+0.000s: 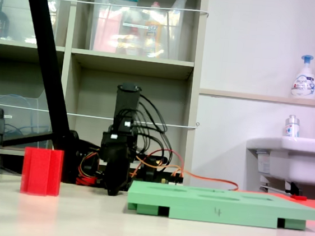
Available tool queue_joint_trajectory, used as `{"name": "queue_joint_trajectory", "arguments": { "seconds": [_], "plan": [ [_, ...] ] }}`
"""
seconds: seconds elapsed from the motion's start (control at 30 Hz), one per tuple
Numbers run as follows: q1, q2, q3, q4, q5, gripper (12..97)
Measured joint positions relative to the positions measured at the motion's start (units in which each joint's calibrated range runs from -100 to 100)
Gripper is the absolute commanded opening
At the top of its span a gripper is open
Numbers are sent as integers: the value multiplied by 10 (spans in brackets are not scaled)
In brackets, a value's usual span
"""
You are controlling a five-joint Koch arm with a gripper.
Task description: Put the cross columnar block into the corresponding hole
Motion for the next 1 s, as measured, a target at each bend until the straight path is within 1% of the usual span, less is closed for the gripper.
{"name": "queue_joint_trajectory", "arguments": {
  "seconds": [0.07,0.1,0.2,0.27,0.37,0.43,0.57,0.87,0.9,0.93,0.97,1.0],
  "plan": [
    [-17,0,0,0,55,444],
    [-25,0,0,0,81,430],
    [-55,0,8,-28,151,429],
    [-68,0,95,-152,195,429],
    [-72,0,207,-414,248,426],
    [-73,1,256,-553,271,397],
    [-68,1,350,-759,299,393],
    [-42,1,578,-968,331,395],
    [-38,1,592,-981,337,400],
    [-33,1,607,-992,344,436],
    [-31,1,624,-1000,350,503],
    [-28,1,637,-1004,357,548]
  ]
}}
